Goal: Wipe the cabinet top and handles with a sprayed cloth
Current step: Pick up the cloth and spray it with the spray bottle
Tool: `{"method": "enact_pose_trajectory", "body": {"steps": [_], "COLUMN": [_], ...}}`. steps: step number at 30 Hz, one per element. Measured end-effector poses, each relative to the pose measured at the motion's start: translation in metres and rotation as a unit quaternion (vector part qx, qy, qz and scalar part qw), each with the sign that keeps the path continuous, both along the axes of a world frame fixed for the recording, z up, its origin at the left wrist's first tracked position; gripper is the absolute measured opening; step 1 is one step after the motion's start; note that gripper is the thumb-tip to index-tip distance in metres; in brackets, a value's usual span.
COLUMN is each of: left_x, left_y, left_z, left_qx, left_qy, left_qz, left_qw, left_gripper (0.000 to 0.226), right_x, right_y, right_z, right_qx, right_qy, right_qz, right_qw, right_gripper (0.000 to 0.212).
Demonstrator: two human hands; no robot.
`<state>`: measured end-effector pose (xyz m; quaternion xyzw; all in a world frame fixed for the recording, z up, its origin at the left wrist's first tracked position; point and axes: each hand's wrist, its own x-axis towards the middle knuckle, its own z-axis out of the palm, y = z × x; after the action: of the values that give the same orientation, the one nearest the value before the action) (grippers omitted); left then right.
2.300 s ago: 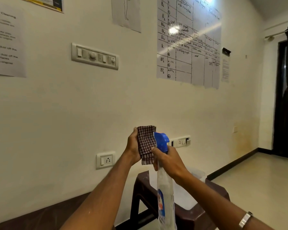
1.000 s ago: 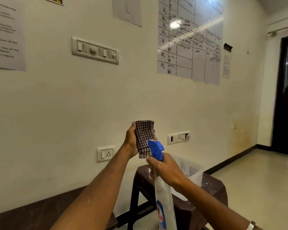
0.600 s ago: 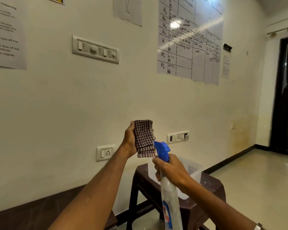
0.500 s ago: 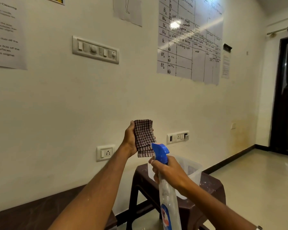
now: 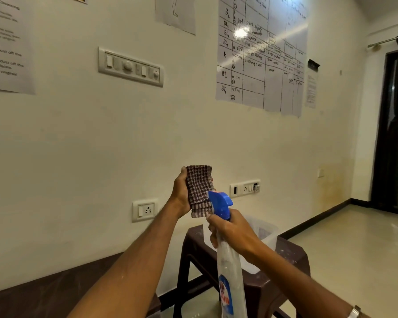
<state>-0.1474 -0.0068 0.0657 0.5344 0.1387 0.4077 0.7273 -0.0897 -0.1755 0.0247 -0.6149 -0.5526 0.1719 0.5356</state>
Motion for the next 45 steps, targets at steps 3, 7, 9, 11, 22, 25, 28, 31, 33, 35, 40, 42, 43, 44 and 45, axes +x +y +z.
{"method": "enact_pose_trajectory", "body": {"steps": [3, 7, 9, 11, 22, 25, 28, 31, 33, 35, 40, 42, 43, 44, 45], "left_x": [0.003, 0.008, 0.012, 0.016, 0.058, 0.069, 0.08, 0.092, 0.099, 0.105, 0.113, 0.112, 0.112, 0.111, 0.111], "left_y": [0.002, 0.007, 0.008, 0.01, 0.013, 0.012, 0.009, 0.013, 0.016, 0.018, 0.025, 0.027, 0.027, 0.028, 0.029], "left_z": [-0.001, 0.001, 0.002, 0.002, 0.018, 0.028, 0.033, 0.029, 0.021, 0.01, -0.015, -0.019, -0.021, -0.023, -0.025], "left_qx": [0.0, 0.011, 0.02, 0.033, 0.107, 0.107, 0.114, 0.114, 0.108, 0.103, 0.091, 0.081, 0.077, 0.075, 0.076], "left_qy": [0.004, 0.007, 0.019, 0.027, 0.074, 0.058, 0.056, 0.062, 0.063, 0.068, 0.093, 0.092, 0.09, 0.089, 0.089], "left_qz": [0.001, -0.004, -0.012, -0.022, 0.031, 0.047, 0.052, 0.049, 0.046, 0.046, 0.06, 0.06, 0.058, 0.059, 0.06], "left_qw": [1.0, 1.0, 1.0, 0.999, 0.991, 0.991, 0.99, 0.99, 0.991, 0.991, 0.99, 0.991, 0.991, 0.991, 0.991], "left_gripper": [0.077, 0.075, 0.073, 0.072, 0.05, 0.042, 0.038, 0.039, 0.038, 0.04, 0.044, 0.043, 0.042, 0.041, 0.041], "right_x": [0.001, 0.008, 0.012, 0.017, 0.063, 0.075, 0.09, 0.11, 0.125, 0.139, 0.16, 0.165, 0.168, 0.17, 0.172], "right_y": [0.004, 0.007, 0.008, 0.01, 0.048, 0.057, 0.063, 0.068, 0.073, 0.077, 0.079, 0.08, 0.081, 0.081, 0.082], "right_z": [0.002, 0.008, 0.019, 0.034, 0.113, 0.119, 0.121, 0.121, 0.116, 0.105, 0.062, 0.044, 0.036, 0.028, 0.021], "right_qx": [-0.015, 0.005, 0.025, 0.046, 0.146, 0.159, 0.174, 0.191, 0.194, 0.186, 0.126, 0.101, 0.091, 0.081, 0.072], "right_qy": [-0.019, -0.009, 0.005, 0.006, 0.003, -0.006, -0.018, -0.021, -0.024, -0.019, -0.005, 0.007, 0.013, 0.02, 0.029], "right_qz": [-0.012, -0.011, -0.002, -0.003, -0.099, -0.128, -0.163, -0.189, -0.22, -0.248, -0.267, -0.266, -0.266, -0.267, -0.268], "right_qw": [1.0, 1.0, 1.0, 0.999, 0.984, 0.979, 0.971, 0.963, 0.956, 0.951, 0.956, 0.959, 0.959, 0.96, 0.96], "right_gripper": [0.017, 0.013, 0.015, 0.015, 0.024, 0.024, 0.026, 0.026, 0.028, 0.035, 0.047, 0.048, 0.049, 0.051, 0.053]}}
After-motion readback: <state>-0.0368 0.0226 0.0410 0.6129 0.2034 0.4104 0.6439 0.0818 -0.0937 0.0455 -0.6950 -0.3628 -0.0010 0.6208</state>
